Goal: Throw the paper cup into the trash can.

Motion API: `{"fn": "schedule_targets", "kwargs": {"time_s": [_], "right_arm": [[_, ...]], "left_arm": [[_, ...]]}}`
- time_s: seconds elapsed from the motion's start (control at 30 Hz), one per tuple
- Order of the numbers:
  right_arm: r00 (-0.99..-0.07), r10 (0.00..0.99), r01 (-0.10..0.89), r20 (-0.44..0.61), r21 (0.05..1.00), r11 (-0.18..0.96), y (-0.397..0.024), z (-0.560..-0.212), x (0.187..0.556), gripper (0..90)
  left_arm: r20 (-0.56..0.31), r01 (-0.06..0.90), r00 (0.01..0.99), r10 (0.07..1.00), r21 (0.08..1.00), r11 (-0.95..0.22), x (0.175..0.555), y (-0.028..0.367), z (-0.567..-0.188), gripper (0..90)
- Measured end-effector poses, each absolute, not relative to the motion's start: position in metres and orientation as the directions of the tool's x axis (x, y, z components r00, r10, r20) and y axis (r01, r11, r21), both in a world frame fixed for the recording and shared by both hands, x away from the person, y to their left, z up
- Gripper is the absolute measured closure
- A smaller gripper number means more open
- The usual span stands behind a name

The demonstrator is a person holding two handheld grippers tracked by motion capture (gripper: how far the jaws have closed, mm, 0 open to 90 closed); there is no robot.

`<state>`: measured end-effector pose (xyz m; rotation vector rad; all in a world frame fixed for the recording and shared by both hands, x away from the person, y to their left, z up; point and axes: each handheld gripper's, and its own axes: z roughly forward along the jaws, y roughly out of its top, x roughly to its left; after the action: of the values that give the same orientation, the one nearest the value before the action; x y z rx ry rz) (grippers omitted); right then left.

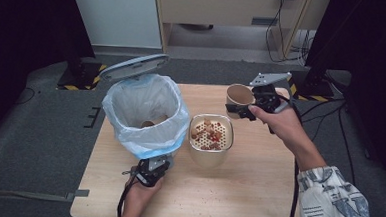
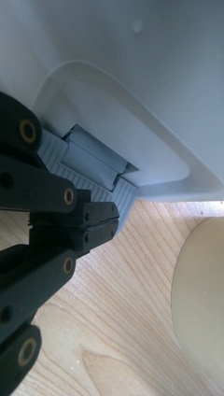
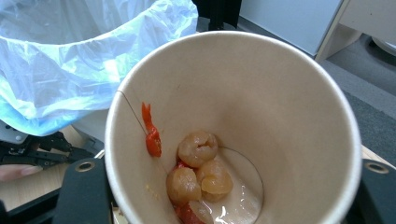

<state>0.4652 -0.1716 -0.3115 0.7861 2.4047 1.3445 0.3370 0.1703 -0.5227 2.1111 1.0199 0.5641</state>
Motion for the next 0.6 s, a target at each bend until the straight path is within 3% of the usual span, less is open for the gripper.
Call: {"fn": "schedule_targets", "kwargs": {"time_s": [0.6], "right_arm": [[-0.824,0.563,0.332,0.054,0.852,0.404,-0.148,-0.301,0.463,31.0]], "left_arm": [[0.076,0.492,0.592,0.803,0.755,-0.434,0.337,0.17,-0.522,89.0]]}}
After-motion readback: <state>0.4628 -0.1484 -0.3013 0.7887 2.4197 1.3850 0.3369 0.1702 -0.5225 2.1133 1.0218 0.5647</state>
